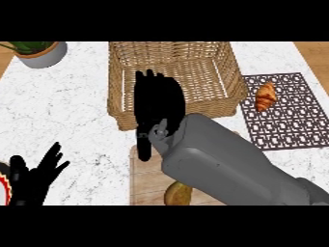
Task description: Pick the pear from the cutting board and place it in the basket
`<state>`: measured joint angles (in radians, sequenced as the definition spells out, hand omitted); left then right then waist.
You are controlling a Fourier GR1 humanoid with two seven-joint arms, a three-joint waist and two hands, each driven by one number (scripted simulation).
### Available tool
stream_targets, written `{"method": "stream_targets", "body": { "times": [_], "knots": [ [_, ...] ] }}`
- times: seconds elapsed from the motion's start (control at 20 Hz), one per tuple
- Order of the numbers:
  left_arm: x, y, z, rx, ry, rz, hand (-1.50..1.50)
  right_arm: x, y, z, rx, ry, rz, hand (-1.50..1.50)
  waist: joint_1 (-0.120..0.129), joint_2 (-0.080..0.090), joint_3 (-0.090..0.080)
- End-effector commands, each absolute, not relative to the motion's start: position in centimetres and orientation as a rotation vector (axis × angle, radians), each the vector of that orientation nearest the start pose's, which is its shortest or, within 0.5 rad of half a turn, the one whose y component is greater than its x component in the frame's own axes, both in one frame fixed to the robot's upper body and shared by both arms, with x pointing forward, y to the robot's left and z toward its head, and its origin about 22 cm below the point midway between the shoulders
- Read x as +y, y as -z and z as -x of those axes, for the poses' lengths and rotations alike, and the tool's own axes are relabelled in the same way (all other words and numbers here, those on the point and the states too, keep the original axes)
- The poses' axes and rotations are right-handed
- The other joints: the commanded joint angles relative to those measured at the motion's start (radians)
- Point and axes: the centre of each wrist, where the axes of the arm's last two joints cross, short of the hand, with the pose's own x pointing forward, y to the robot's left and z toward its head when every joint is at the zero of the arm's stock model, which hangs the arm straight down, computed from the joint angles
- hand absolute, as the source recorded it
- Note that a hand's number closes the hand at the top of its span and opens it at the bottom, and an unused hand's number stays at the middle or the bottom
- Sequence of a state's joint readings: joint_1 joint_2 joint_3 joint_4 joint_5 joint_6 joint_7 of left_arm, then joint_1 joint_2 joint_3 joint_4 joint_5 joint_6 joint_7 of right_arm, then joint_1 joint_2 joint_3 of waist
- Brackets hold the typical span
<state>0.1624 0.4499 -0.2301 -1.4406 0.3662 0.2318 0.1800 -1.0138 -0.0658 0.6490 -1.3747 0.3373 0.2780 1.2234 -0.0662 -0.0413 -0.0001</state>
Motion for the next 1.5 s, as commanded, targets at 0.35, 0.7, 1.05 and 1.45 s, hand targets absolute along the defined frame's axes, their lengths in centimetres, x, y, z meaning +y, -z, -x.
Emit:
{"method": "stream_targets", "body": {
  "times": [0.35,0.7,1.05,1.45],
  "knots": [
    [31.3,5.7,-16.6,-0.981,-0.028,-0.188,0.0,0.3,-18.4,-28.1,-0.871,-1.183,0.851,-1.5,0.016,0.015,-0.003],
    [30.3,5.1,-18.6,-1.013,-0.015,-0.2,0.0,-0.6,-15.0,-27.0,-0.798,-1.209,0.893,-1.5,0.019,0.025,-0.002],
    [28.8,5.0,-18.4,-0.994,0.005,-0.171,0.0,-1.9,-12.3,-25.2,-0.735,-1.213,0.862,-1.5,0.026,0.027,-0.001],
    [30.2,5.7,-19.2,-1.008,-0.016,-0.158,0.0,-3.0,-10.5,-23.1,-0.731,-1.158,0.893,-1.5,0.041,0.036,-0.002]
  ]
}}
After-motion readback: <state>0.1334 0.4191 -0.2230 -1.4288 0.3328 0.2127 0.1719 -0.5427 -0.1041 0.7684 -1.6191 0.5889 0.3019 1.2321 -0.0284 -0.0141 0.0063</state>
